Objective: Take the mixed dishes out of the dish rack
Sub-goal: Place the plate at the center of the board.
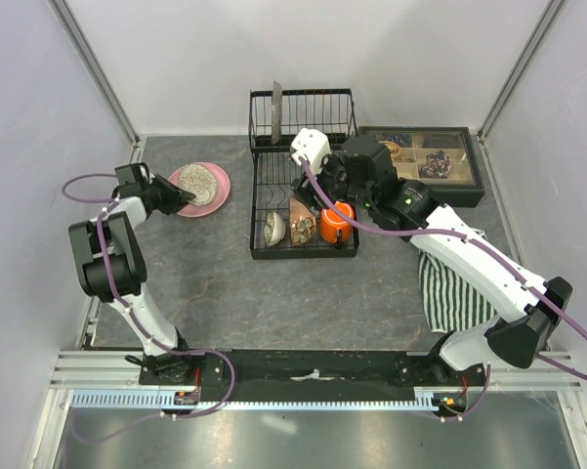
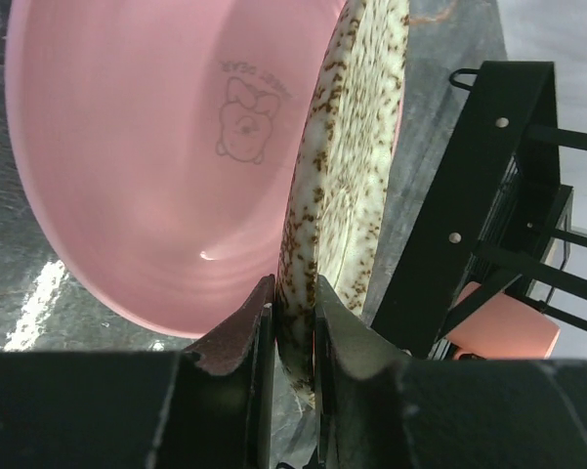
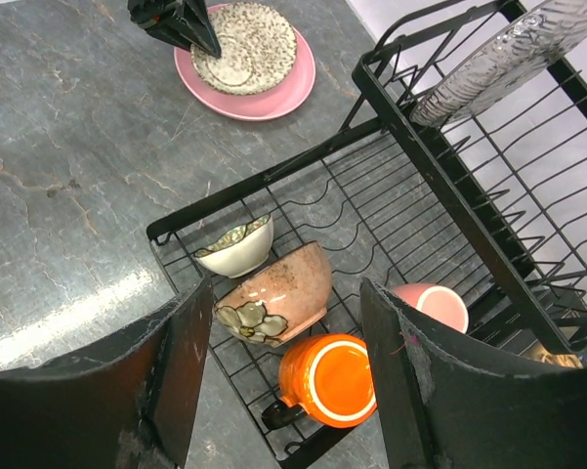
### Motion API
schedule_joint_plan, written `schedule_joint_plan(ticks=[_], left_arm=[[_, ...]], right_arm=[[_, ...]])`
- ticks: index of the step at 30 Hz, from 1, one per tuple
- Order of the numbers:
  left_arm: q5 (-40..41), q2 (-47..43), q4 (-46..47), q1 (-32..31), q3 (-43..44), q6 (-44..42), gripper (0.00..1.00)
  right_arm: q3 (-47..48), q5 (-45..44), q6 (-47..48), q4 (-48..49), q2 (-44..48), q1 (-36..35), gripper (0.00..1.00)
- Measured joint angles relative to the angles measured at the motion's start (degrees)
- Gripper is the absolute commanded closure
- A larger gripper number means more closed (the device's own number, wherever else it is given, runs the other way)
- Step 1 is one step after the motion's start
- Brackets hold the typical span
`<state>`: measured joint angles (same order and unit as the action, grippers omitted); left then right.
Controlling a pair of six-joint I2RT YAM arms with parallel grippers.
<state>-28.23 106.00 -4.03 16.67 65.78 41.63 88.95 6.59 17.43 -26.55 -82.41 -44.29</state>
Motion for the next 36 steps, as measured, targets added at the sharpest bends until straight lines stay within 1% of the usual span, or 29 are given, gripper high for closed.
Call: schedule_joint_plan(ticks=[6,10,11,14,16,25,34,36], left_arm=[[-0.48,2.99,0.04,0.04,1.27,0.11,0.97],[-0.52,4.96,0.0,0.04,2.69,0.09,0.87],[-0.52,5.27,-0.02,0.04,2.95,0.09,0.82],[-0.63,5.99,-0.22,0.04,3.93,0.09,0.72],[-0.63,6.25,-0.31,0.04,4.59,0.07,0.69],[-0.92,6.32,-0.35,0.04,6.86,-0.07,0.64],[-0.76,6.47,-1.53,0.04,6.91,-0.72,0.52],[-0.55,6.47,-2.16,0.04,6.91,-0.98,0.46]], right_arm=[[-1.16,0.0,0.2,0.07,0.09,0.55,0.31],[-1.53,0.0,0.26,0.09,0.42,0.85,0.31],[-1.55,0.0,0.26,0.13,0.55,0.96,0.31],[-1.62,0.0,0.33,0.17,1.01,1.07,0.31],[-1.62,0.0,0.35,0.33,1.27,1.14,0.31],[-1.95,0.0,0.37,0.48,1.36,1.44,0.31],[-2.29,0.02,0.37,0.74,1.36,1.46,0.31],[-2.34,0.02,0.37,0.81,1.36,1.51,0.31]])
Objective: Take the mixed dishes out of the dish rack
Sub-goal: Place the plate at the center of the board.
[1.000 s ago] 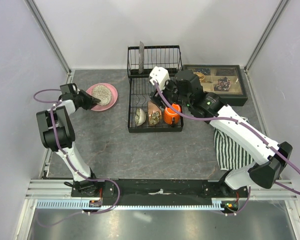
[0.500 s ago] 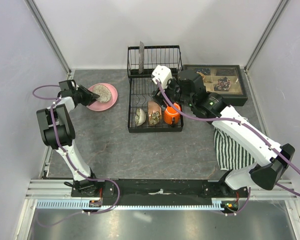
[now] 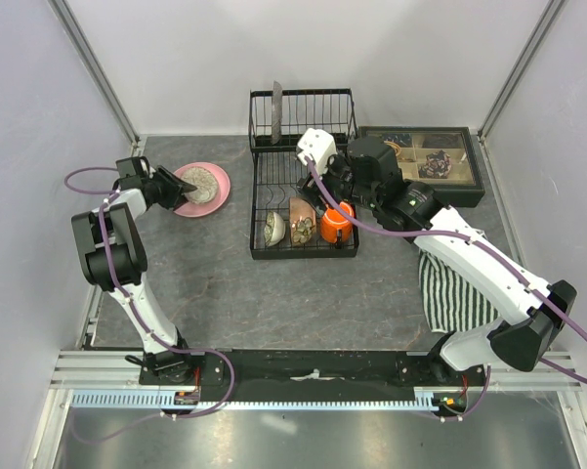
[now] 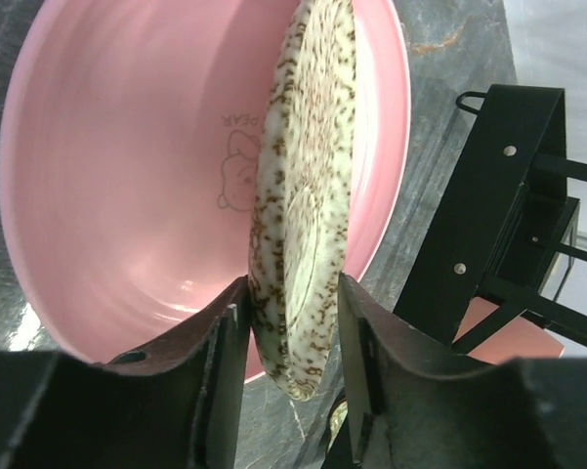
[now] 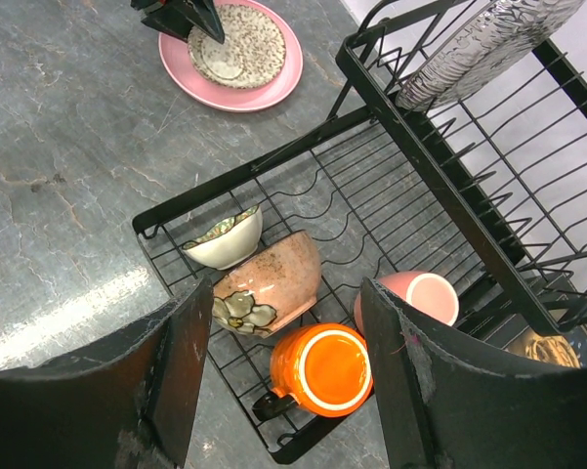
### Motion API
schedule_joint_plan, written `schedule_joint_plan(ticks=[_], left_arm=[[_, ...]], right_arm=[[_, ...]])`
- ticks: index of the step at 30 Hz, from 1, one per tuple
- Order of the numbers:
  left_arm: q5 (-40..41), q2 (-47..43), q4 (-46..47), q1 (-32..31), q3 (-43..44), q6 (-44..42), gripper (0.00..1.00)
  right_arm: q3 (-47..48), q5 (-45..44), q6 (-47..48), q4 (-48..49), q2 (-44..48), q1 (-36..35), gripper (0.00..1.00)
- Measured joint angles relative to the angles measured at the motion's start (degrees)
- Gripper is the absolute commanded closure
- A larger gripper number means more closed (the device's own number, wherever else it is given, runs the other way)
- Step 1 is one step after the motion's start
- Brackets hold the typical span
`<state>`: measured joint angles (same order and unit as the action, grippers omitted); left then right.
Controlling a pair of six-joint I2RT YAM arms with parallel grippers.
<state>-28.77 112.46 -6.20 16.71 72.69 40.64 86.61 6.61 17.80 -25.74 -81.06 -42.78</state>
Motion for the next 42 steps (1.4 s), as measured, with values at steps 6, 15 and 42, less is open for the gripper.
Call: schedule_joint_plan(ticks=[6,15,42], left_arm=[[1.75,0.0,-1.62,0.0,0.0,-1.11,0.35],[4.76,-0.13,-3.45,0.0,0.0,-2.62,0.14],[6.21,-27.43,-11.21,-20.17,13.99,-25.16,0.16]], right_arm=[[-0.7,0.0,0.0,0.09,0.33,0.17,0.3],[-0.98,0.04,0.0,0.13,0.48,0.24,0.3],[-6.91,-6.45,-0.66,4.98,1.38,3.56,0.3]])
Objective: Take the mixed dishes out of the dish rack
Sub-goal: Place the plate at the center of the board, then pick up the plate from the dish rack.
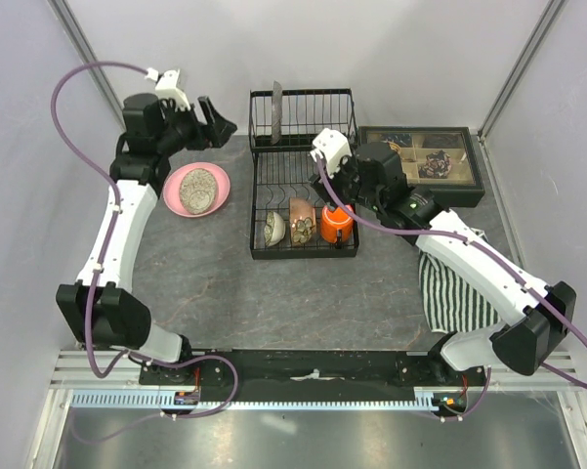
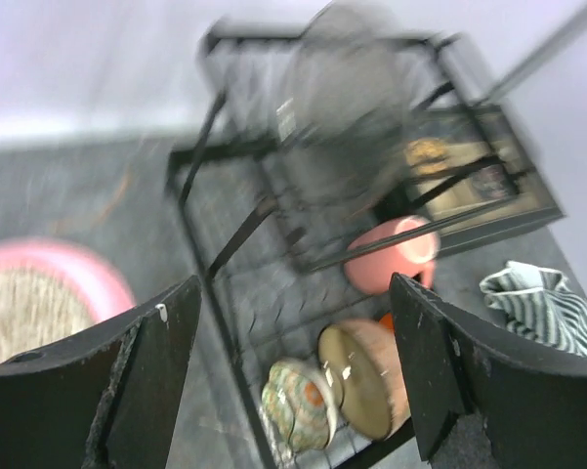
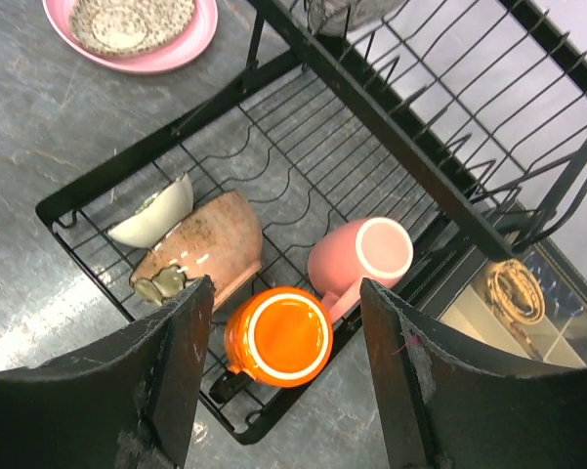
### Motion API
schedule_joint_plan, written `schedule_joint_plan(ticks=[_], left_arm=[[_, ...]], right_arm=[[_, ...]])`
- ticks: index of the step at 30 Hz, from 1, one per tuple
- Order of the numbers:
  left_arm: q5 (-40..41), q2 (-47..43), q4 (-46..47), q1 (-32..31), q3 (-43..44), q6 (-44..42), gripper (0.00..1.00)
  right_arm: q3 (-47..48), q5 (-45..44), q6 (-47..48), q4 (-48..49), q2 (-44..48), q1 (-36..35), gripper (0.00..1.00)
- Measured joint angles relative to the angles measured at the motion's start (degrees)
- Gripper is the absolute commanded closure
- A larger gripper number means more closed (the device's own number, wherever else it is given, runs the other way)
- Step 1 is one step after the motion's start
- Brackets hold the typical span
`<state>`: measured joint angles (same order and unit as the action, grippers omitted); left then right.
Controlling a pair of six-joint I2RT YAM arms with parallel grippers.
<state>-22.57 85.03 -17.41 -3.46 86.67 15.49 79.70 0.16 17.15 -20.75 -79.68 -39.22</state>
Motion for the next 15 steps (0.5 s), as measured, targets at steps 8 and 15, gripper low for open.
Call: schedule_joint_plan(ticks=[8,15], left_arm=[[-15.04,8.68,-2.73,-1.66,20.68,-6.69,0.19],[-20.11,19.96,-9.29,-3.91,28.87,-12.66,0.24]], right_arm=[[-2.4,-0.28,0.26,0.35,1.57,0.87,0.3],[-4.59,-0.5,0.72,0.61,3.67,2.12,0.3]])
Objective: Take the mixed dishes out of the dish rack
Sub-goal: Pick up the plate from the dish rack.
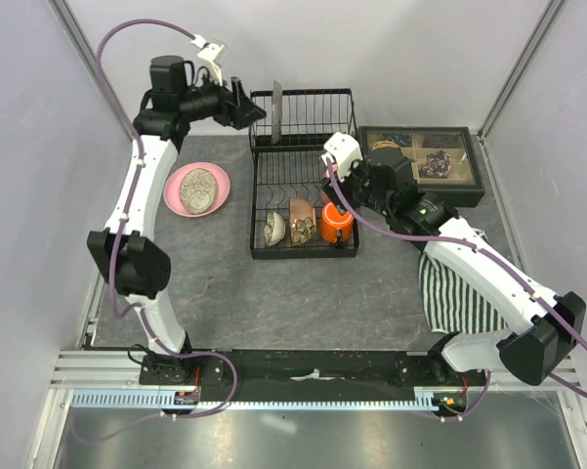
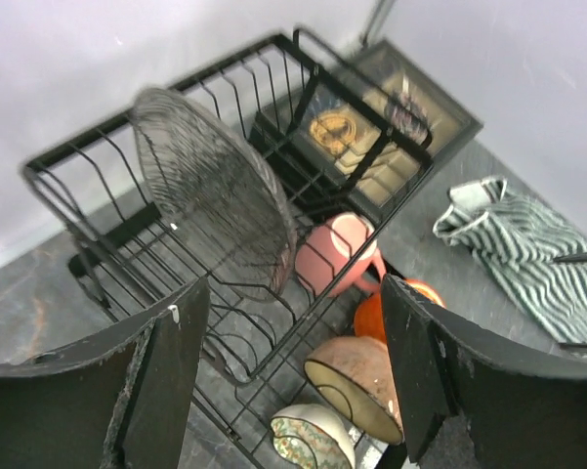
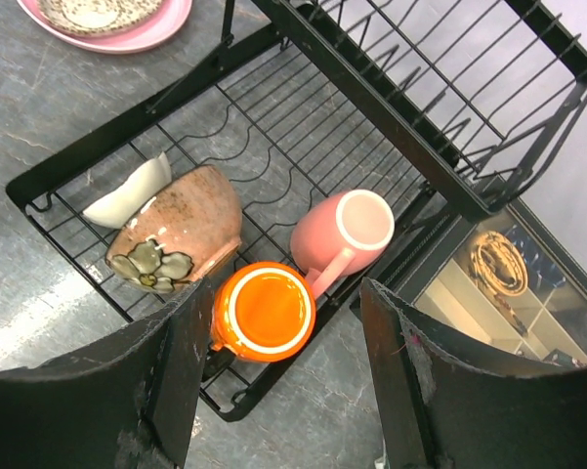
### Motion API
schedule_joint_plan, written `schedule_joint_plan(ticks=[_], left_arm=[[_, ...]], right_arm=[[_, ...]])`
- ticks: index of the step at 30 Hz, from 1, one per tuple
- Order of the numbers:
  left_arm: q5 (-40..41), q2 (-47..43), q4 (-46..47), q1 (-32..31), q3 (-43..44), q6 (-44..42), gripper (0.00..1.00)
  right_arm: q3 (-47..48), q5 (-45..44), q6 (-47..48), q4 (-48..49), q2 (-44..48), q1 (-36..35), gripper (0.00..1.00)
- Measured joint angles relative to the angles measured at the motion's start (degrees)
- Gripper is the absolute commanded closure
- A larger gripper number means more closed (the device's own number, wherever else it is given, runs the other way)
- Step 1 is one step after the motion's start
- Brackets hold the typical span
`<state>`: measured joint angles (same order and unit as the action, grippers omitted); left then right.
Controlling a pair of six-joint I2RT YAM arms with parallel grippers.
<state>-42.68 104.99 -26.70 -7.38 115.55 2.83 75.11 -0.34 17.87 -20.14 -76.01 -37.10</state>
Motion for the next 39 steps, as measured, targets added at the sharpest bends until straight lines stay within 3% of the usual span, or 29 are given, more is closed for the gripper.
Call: schedule_joint_plan(ticks=[7,24,39], left_arm=[[-1.27,8.68,-5.53,-1.75,8.61,-3.06,0.3],[-0.79,16.44,-7.56,-4.24,17.99,-3.98,0.41],[1.36,18.4,-7.48,-5.31,19.19,-3.98,0.74]], right_arm=[[-1.42,-0.17,0.59,-0.02,0.52,0.87,0.3],[-4.98,-0.68,1.44,-0.07,2.47,1.62,0.3],[-7.93,-1.05,1.7,-0.07,4.2,2.23,0.31]])
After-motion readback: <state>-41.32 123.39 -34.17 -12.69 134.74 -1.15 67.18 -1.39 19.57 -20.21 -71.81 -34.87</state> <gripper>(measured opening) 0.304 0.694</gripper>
